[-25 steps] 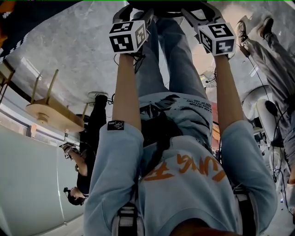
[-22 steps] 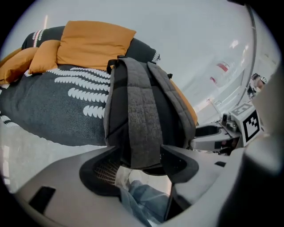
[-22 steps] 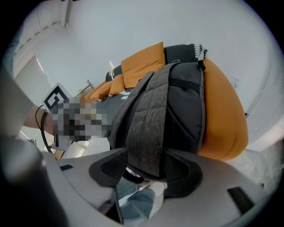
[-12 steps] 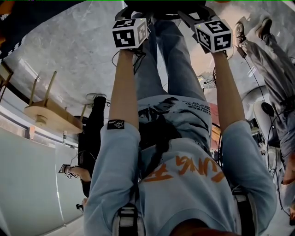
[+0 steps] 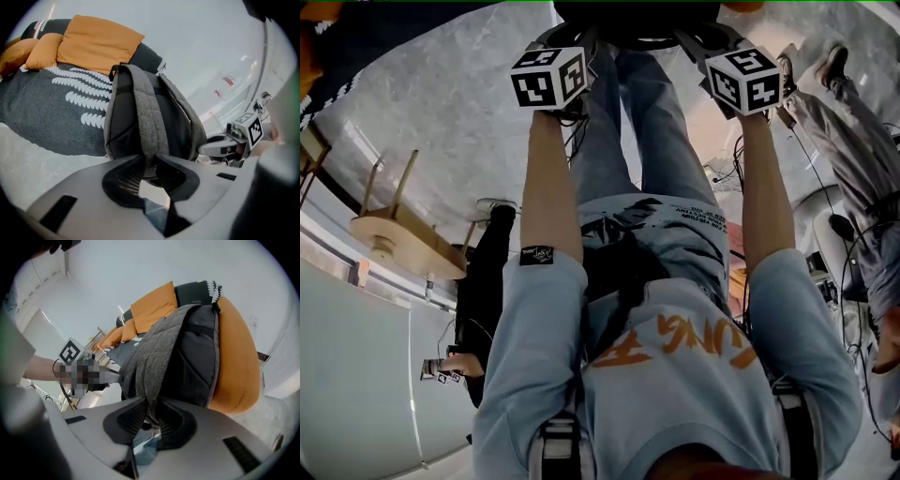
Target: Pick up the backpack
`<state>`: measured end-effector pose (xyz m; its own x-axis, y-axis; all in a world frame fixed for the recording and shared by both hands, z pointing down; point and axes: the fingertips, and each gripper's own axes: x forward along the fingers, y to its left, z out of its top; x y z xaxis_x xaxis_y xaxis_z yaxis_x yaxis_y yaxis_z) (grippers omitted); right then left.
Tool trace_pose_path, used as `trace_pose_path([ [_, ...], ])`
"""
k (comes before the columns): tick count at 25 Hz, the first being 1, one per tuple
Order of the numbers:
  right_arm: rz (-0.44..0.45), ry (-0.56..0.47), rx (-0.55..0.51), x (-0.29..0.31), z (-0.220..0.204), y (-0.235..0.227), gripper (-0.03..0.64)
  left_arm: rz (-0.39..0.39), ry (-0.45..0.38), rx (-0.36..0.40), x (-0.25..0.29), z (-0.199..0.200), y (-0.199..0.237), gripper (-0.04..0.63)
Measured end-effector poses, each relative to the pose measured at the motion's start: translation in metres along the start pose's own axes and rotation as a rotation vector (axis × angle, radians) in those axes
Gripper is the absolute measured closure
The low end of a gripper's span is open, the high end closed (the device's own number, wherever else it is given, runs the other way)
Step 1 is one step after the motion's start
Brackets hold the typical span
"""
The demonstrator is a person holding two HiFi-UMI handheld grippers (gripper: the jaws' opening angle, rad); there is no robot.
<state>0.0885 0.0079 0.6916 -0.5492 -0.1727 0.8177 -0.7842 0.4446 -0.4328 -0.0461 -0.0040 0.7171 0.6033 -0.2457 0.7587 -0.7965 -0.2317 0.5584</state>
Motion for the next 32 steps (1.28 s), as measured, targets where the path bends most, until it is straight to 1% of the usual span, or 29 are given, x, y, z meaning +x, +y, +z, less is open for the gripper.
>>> trace_pose_path([
  [4, -0.019, -0.036, -0.012, -0.012, 0.017, 0.003, 0.554, -0.024, -0.055, 0.040, -0.012, 0.020, -0.008, 0.521],
  [8, -0.027, -0.090, -0.007, -0.031, 0.034, 0.007, 0.555, -0.051, -0.117, 0.114, -0.031, 0.040, -0.022, 0.528],
  [13, -0.032, -0.135, -0.016, -0.051, 0.070, 0.007, 0.558, -0.063, -0.179, 0.201, -0.051, 0.077, -0.036, 0.531],
  [16, -0.037, -0.190, -0.010, -0.076, 0.098, 0.006, 0.561, -0.077, -0.233, 0.227, -0.069, 0.106, -0.051, 0.532],
  [18, -0.041, -0.234, -0.013, -0.093, 0.116, 0.008, 0.563, -0.071, -0.276, 0.237, -0.082, 0.127, -0.060, 0.535],
  [22, -0.050, -0.298, -0.050, -0.112, 0.149, 0.022, 0.566, -0.043, -0.350, 0.244, -0.111, 0.158, -0.063, 0.537],
  [24, -0.064, -0.349, -0.053, -0.124, 0.167, 0.026, 0.566, -0.048, -0.405, 0.238, -0.128, 0.177, -0.067, 0.540],
  [26, -0.078, -0.411, -0.046, -0.140, 0.189, 0.030, 0.566, -0.057, -0.466, 0.229, -0.148, 0.196, -0.072, 0.543],
  [28, -0.089, -0.454, -0.035, -0.155, 0.205, 0.041, 0.566, -0.046, -0.508, 0.219, -0.171, 0.209, -0.077, 0.544],
  [30, -0.096, -0.494, -0.010, -0.166, 0.218, 0.059, 0.566, -0.036, -0.554, 0.194, -0.199, 0.217, -0.076, 0.545],
  [32, -0.097, -0.552, 0.019, -0.178, 0.233, 0.081, 0.566, -0.048, -0.611, 0.167, -0.230, 0.225, -0.075, 0.545],
])
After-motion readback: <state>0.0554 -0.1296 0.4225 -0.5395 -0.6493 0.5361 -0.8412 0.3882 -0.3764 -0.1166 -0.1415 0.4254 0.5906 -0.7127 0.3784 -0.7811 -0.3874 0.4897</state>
